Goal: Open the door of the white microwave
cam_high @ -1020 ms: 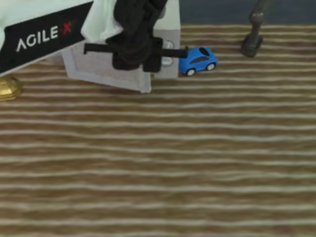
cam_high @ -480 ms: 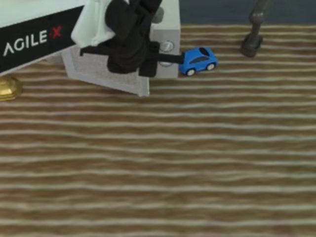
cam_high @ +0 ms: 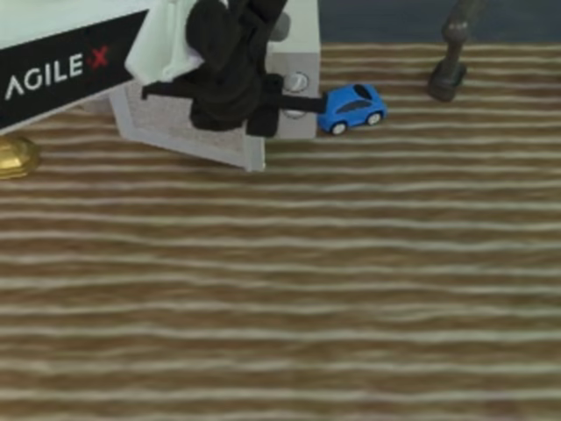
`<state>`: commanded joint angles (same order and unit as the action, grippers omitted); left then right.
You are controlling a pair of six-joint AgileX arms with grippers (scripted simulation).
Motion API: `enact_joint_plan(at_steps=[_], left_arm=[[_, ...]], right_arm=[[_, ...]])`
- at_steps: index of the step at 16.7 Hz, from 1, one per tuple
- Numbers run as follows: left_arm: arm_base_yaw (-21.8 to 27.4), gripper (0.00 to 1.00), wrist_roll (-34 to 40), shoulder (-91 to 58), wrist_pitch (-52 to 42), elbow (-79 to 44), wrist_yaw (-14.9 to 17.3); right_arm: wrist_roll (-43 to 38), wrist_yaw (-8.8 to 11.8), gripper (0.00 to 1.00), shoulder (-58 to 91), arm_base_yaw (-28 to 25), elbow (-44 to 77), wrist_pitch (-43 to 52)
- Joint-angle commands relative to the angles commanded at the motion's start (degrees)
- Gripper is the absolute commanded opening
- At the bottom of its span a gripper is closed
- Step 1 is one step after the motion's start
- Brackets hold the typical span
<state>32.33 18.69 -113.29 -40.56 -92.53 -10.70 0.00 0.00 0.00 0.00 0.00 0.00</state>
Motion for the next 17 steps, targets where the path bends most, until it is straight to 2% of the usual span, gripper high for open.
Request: enact_joint_plan(at_steps=[13, 17], left_arm=[[0.3, 0.0, 0.0, 0.0, 0.1, 0.2, 0.4], [-0.7, 0.0, -4.0, 3.0, 1.9, 4.2, 2.0]], right_arm=[[0.0, 0.0, 1.0, 0.0, 0.0, 0.0, 0.0], [0.0, 0.0, 1.0, 0.0, 0.0, 0.0, 0.0]])
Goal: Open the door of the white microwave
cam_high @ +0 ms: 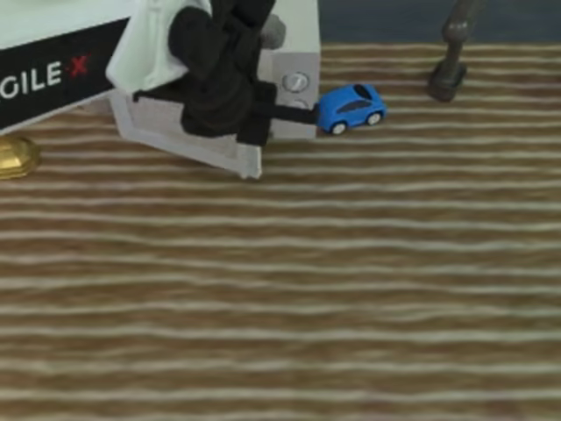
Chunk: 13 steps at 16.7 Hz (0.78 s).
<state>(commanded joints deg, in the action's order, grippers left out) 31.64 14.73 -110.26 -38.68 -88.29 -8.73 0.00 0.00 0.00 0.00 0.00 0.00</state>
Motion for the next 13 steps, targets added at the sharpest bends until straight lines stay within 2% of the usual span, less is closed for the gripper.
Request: enact_joint_plan(at_steps=[3, 13], left_arm=[[-0.6, 0.0, -2.5, 1.8, 1.1, 2.6, 1.6], [-0.6, 0.0, -2.6, 1.9, 1.1, 2.7, 1.6]], right_arm=[[0.0, 0.0, 1.0, 0.0, 0.0, 0.0, 0.0], [0.0, 0.0, 1.0, 0.0, 0.0, 0.0, 0.0]])
